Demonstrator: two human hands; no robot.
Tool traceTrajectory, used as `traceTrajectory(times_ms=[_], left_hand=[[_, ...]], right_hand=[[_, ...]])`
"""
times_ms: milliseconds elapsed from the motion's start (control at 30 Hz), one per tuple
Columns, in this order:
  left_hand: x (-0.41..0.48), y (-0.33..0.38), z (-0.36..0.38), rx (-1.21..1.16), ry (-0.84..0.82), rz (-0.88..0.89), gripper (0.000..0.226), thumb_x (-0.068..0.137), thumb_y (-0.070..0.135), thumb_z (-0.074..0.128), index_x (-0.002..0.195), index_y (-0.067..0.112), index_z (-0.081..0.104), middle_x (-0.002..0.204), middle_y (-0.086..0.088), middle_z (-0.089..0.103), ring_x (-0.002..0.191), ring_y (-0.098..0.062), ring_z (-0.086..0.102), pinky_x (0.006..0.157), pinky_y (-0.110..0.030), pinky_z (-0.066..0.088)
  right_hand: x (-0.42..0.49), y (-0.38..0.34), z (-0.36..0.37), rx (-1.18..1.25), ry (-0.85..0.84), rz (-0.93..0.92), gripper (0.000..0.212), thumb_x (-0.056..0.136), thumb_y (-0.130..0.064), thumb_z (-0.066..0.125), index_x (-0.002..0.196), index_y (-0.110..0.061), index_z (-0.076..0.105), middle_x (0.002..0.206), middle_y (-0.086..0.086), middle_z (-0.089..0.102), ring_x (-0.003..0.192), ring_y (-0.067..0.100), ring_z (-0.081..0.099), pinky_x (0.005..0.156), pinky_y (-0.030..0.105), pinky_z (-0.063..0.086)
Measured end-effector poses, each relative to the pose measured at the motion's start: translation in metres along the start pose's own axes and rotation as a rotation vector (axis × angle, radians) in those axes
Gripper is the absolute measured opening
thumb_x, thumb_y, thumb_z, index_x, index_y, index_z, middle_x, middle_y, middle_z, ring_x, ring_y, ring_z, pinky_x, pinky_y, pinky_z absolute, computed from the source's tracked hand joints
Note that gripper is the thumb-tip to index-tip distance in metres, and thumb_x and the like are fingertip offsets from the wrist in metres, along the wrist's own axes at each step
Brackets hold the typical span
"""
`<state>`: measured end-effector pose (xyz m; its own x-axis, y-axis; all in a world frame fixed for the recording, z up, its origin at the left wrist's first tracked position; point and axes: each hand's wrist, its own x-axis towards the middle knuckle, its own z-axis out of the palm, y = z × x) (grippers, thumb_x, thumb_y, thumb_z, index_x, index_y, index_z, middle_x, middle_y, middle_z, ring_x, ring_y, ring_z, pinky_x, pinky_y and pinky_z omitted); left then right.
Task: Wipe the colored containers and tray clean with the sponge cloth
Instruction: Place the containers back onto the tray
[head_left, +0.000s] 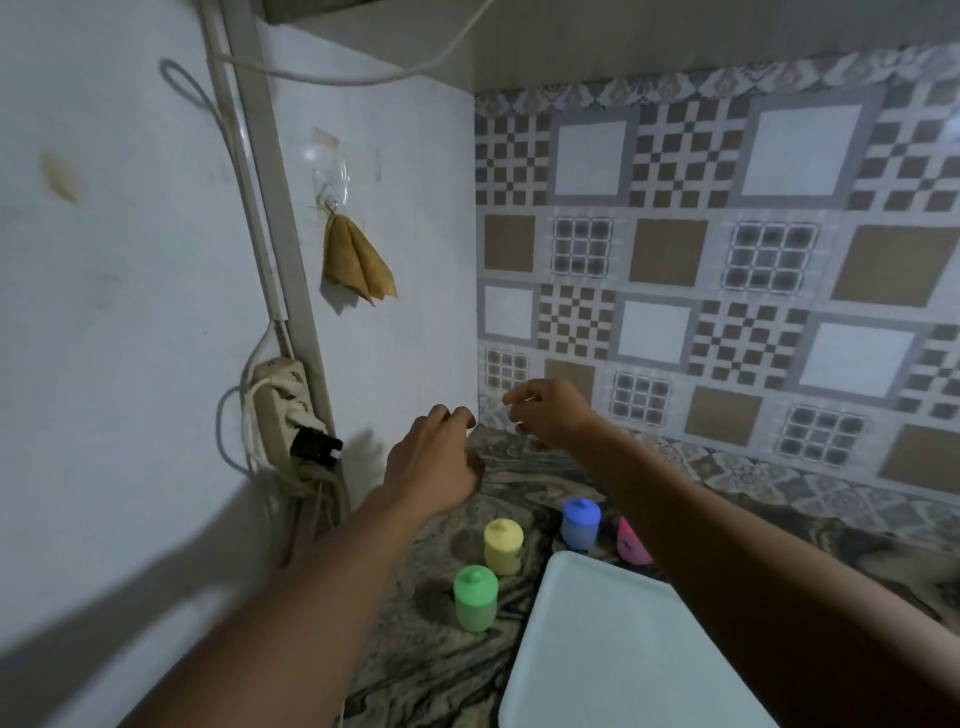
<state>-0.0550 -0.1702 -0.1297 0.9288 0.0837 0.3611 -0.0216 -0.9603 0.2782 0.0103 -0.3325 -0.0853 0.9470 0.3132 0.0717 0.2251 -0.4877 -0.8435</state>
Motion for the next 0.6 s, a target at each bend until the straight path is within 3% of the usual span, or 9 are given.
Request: traceTrajectory(times_ms=[133,200,300,367,433,500,600], left_hand=[[-0.016,0.003,0.046,0.009,-0.262,-0.024,0.061,0.086,0.039,0.06,0.142,0.027,0.038,0.141,-0.003,0.04,0.129,-0.029,0.042,0.093,-0.044,0.048],[-0.021,-0.001,0.068,0.007,-0.374,-0.05,0.07,0.085,0.039,0.062,0.148,0.028,0.033,0.153,-0.003,0.03,0.138,-0.03,0.034,0.101,-0.046,0.045],[-0.024,-0.013,0.101,0.005,-0.52,-0.069,0.085,0.082,0.042,0.067,0.154,0.029,0.023,0.161,-0.005,0.018,0.145,-0.034,0.025,0.11,-0.049,0.038],[-0.025,-0.021,0.118,0.012,-0.612,-0.087,0.095,0.081,0.044,0.072,0.156,0.03,0.016,0.164,-0.007,0.01,0.147,-0.036,0.021,0.111,-0.049,0.037],[-0.024,-0.032,0.136,0.041,-0.69,-0.087,0.103,0.076,0.047,0.077,0.156,0.03,0.015,0.164,-0.004,0.009,0.146,-0.036,0.025,0.107,-0.046,0.041],[-0.024,-0.043,0.155,0.07,-0.746,-0.064,0.114,0.064,0.056,0.082,0.153,0.032,0.016,0.161,-0.002,0.014,0.142,-0.036,0.031,0.104,-0.05,0.044],[-0.02,-0.055,0.178,0.077,-0.848,-0.029,0.123,0.052,0.064,0.085,0.15,0.027,0.022,0.158,-0.008,0.022,0.139,-0.038,0.035,0.106,-0.054,0.042]], right_hand=[[-0.01,0.058,0.004,-0.102,-0.022,0.11,0.02,0.093,-0.009,0.058,0.108,-0.006,0.071,0.078,0.007,0.066,0.065,0.015,0.056,0.049,0.021,0.046],[-0.011,0.083,0.011,-0.173,-0.063,0.155,0.018,0.092,-0.008,0.059,0.103,-0.002,0.072,0.08,0.008,0.068,0.066,0.014,0.055,0.048,0.019,0.045],[-0.008,0.12,0.027,-0.276,-0.125,0.208,0.01,0.09,-0.011,0.061,0.094,-0.012,0.07,0.09,0.008,0.068,0.071,0.018,0.058,0.059,0.025,0.047],[-0.004,0.142,0.042,-0.314,-0.151,0.228,0.013,0.088,-0.01,0.059,0.097,-0.006,0.068,0.088,0.007,0.063,0.069,0.021,0.058,0.052,0.022,0.044],[0.004,0.16,0.058,-0.378,-0.173,0.235,0.021,0.087,-0.012,0.06,0.106,-0.007,0.067,0.096,0.009,0.064,0.091,0.028,0.064,0.064,0.023,0.046],[0.015,0.175,0.075,-0.428,-0.208,0.227,0.041,0.086,-0.015,0.065,0.126,-0.007,0.06,0.119,0.014,0.066,0.111,0.032,0.062,0.08,0.026,0.045],[0.033,0.19,0.099,-0.486,-0.267,0.202,0.075,0.081,-0.024,0.072,0.148,-0.014,0.039,0.144,0.019,0.049,0.126,0.035,0.053,0.096,0.034,0.048]])
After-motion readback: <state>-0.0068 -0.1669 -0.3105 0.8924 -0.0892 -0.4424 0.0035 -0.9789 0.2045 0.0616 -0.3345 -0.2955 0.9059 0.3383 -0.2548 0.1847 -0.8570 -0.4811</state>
